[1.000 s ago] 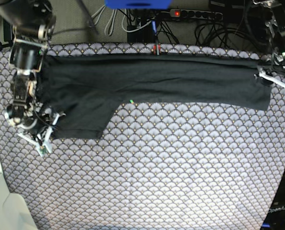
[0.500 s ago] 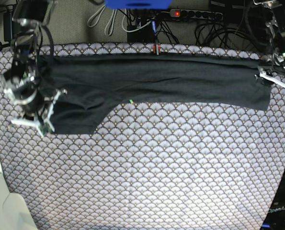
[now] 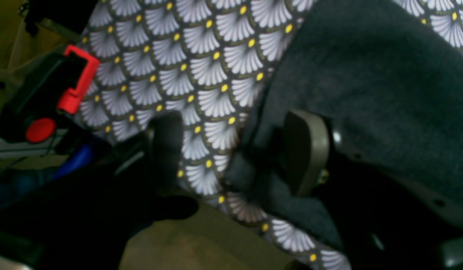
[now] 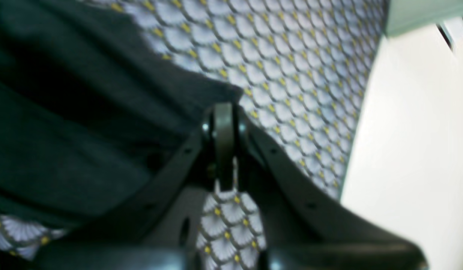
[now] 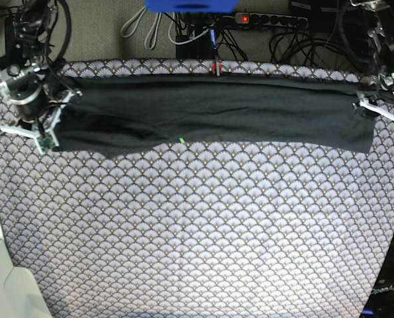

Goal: Fold the T-shirt properly

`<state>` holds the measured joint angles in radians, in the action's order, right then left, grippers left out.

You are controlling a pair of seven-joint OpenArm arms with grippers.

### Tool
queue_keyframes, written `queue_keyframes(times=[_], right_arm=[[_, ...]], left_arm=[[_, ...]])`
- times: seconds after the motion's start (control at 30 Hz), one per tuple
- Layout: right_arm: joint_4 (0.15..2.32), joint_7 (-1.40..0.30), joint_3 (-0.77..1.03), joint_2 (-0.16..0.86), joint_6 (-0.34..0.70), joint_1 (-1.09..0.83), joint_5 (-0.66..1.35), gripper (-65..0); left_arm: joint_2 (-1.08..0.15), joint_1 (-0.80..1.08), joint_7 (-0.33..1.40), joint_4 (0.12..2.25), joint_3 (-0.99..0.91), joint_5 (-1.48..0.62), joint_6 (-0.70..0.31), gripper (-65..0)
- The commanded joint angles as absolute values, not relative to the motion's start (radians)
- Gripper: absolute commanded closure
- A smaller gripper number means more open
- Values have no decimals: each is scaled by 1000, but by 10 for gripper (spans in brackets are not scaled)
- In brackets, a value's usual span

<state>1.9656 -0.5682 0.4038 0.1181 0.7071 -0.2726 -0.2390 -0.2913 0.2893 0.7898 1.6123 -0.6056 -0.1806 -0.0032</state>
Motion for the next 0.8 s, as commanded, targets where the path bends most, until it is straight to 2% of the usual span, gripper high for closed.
queue_keyframes(times=[0.0,0.77], right_arm=[[1985,-550,421,113,698,-272,-232,0],[1997,-538,455,79,698,-461,-163,0]], left_arm=[[-311,283,776,1627,-616,-177,1,-412],[-325,282,776,1630,-616,-179,1,-412]])
